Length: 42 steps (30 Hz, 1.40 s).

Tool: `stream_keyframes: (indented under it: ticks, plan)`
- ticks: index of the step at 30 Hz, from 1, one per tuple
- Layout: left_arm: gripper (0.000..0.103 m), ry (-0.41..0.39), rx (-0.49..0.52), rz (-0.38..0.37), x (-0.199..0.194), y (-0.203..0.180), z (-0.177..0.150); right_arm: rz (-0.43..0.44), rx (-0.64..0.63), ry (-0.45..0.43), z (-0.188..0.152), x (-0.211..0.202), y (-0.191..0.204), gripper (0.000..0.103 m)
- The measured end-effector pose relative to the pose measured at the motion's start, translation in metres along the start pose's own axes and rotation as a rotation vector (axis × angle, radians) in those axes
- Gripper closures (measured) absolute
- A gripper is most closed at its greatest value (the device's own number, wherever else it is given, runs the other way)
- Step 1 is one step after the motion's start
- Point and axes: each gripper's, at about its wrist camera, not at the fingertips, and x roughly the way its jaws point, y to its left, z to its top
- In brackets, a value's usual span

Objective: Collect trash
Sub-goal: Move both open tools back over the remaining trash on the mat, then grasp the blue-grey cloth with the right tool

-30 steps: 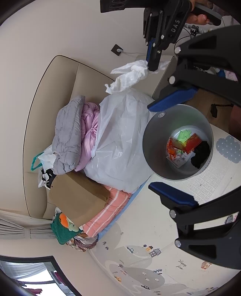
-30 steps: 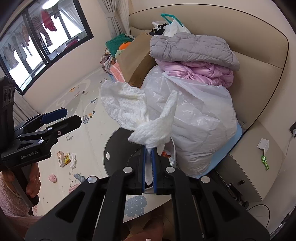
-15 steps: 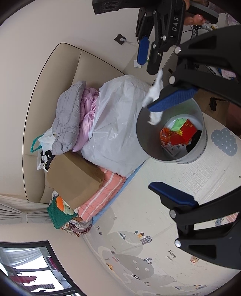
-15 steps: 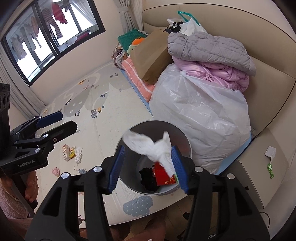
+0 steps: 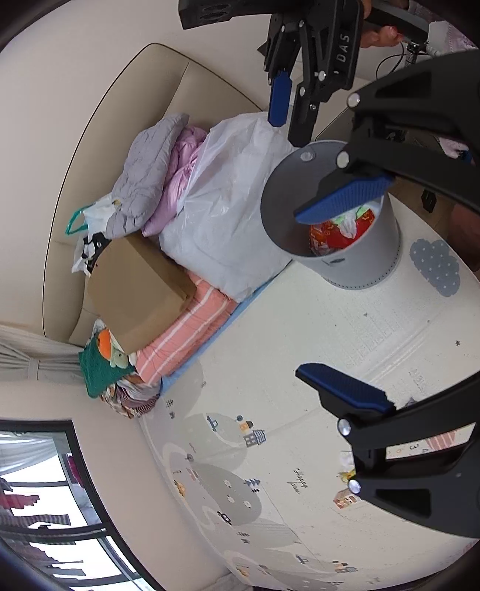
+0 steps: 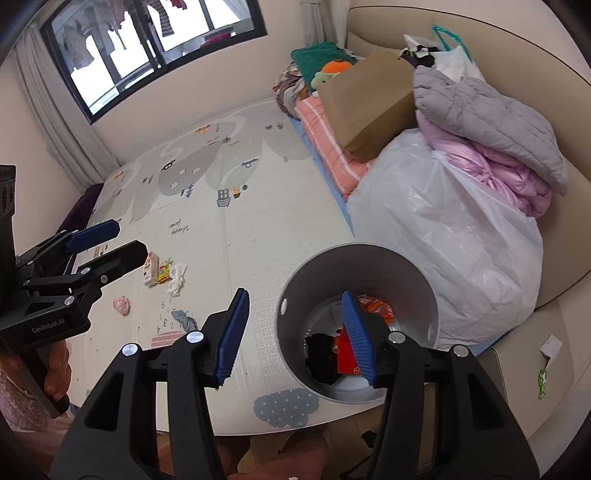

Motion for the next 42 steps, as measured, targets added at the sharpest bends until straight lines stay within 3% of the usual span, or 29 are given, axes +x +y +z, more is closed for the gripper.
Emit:
stream_keyframes:
  ticks: [8, 12, 17, 22, 29, 35, 42]
  plan:
    - [0.025, 0.022, -0.195, 0.140, -0.016, 0.085, -0.040, 0.101, -0.184, 0.073, 0.012, 0.054, 0.084, 0.053]
    - [0.025, 0.035, -0.295, 0.253, -0.025, 0.133, -0.072, 0.159, -0.265, 0.110, 0.011, 0.088, 0.134, 0.053]
    - [0.025, 0.093, -0.407, 0.325, -0.023, 0.185, -0.117, 0.201, -0.371, 0.153, 0.002, 0.131, 0.201, 0.054]
    - [0.025, 0.147, -0.483, 0.358, -0.014, 0.228, -0.158, 0.234, -0.445, 0.219, -0.018, 0.179, 0.252, 0.057]
    - [0.025, 0.231, -0.542, 0.372, 0.018, 0.277, -0.215, 0.243, -0.488, 0.319, -0.051, 0.253, 0.293, 0.058]
    - [0.025, 0.296, -0.576, 0.357, 0.053, 0.310, -0.260, 0.176, -0.539, 0.342, -0.082, 0.320, 0.312, 0.057]
    - [0.025, 0.351, -0.582, 0.346, 0.096, 0.329, -0.302, 0.147, -0.501, 0.396, -0.117, 0.395, 0.320, 0.057]
